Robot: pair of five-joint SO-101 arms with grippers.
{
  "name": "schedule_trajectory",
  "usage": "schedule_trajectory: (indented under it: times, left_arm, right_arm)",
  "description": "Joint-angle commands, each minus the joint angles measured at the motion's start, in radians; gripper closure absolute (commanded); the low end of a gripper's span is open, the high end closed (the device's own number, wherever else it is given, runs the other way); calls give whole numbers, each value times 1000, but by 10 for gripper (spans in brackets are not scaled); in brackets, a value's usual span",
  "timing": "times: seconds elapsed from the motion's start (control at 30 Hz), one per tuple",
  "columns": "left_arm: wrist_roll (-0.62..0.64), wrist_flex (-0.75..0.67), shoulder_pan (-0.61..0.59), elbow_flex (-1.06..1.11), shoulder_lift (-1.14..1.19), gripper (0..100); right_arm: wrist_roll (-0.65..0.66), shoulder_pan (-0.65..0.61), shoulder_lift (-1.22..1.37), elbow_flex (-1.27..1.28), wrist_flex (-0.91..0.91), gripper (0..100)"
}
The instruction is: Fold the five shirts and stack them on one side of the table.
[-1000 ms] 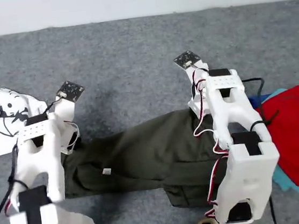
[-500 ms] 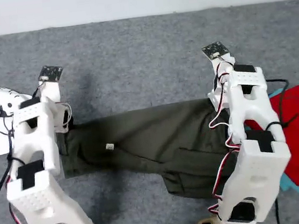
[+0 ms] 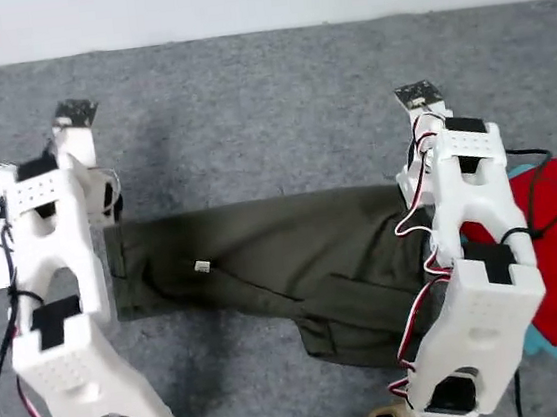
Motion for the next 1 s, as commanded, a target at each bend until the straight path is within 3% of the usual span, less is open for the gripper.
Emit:
schedule_trajectory:
  times: [0.0,0.17,0.3,0.6,0.83,0.97]
  left_arm:
    - [6,172,51,-90,-167,880]
    - [5,414,157,-2,-213,881]
    - [5,336,169,170,-213,881]
    - [-51,-29,72,446,-213,881]
    - [-284,44,-64,496,-219,885]
    - [-331,86,-124,490,-224,885]
  right_arm:
    - [-11,5,-108,-29,38,787]
    - [-12,2,-191,-29,128,789]
    - [-11,-2,-269,-29,183,789]
    - [-9,-101,-317,-28,254,789]
    - [-11,-148,-317,-26,295,789]
    - [-8,-173,-315,-9,294,789]
